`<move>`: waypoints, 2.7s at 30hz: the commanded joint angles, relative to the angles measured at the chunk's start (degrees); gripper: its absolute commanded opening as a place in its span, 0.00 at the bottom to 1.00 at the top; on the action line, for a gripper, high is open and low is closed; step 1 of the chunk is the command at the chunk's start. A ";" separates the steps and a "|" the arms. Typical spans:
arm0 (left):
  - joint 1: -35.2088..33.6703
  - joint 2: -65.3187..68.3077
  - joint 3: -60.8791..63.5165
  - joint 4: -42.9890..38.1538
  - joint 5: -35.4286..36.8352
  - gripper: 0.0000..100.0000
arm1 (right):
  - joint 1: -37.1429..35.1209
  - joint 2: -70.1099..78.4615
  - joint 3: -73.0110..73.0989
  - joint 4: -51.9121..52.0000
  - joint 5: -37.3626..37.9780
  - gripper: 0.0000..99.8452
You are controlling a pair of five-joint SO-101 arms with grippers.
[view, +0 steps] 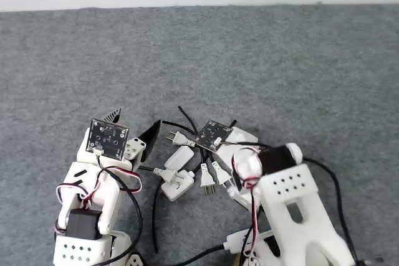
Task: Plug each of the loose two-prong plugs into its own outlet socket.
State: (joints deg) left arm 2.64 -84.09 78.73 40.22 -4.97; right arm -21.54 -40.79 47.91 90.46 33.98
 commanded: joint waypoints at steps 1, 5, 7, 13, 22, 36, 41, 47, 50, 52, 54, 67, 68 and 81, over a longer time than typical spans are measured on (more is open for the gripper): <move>-0.09 -0.26 -0.40 -1.58 0.44 0.30 | -0.48 1.27 -7.30 8.04 2.81 0.01; -0.09 -0.26 -0.40 -1.58 0.44 0.30 | 0.66 1.27 -12.04 12.62 4.22 0.01; -0.09 -0.26 -0.48 -1.58 0.44 0.30 | 1.10 1.98 -11.87 12.44 4.75 0.01; -0.18 -0.26 -0.48 -1.58 0.44 0.30 | 0.92 4.18 -10.29 10.86 4.57 0.01; -2.55 -0.26 -0.40 -2.81 2.11 0.30 | -6.37 9.89 -9.14 4.44 0.62 0.01; -16.62 -0.26 1.36 -10.02 13.63 0.30 | -13.76 24.31 -17.32 -4.70 -4.40 0.01; -17.32 -0.26 1.45 -10.99 13.71 0.30 | -13.85 32.13 -21.63 -6.99 -4.48 0.01; -17.67 -0.26 1.45 -10.99 13.71 0.30 | -17.10 37.41 -27.60 -6.99 -4.84 0.01; -18.37 -0.26 1.45 -10.99 13.71 0.30 | -19.56 37.93 -30.42 -7.25 -6.68 0.01; -18.46 -0.26 1.45 -10.99 13.71 0.30 | -20.79 38.29 -32.26 -7.25 -7.56 0.01; -18.46 -0.26 1.45 -10.99 13.71 0.30 | -21.67 38.64 -33.23 -7.25 -7.74 0.01; -18.46 -0.26 2.51 -12.75 13.71 0.30 | -21.58 46.11 -37.89 -4.53 -7.74 0.01; -18.46 -0.26 2.68 -13.01 13.71 0.30 | -21.58 46.11 -37.36 -3.82 -7.74 0.01; -18.29 -0.26 2.68 -13.01 13.63 0.30 | -21.49 45.32 -32.88 -4.35 -7.74 0.01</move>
State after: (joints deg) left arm -15.74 -84.09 82.15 28.79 8.22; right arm -42.73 5.10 14.51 86.68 26.59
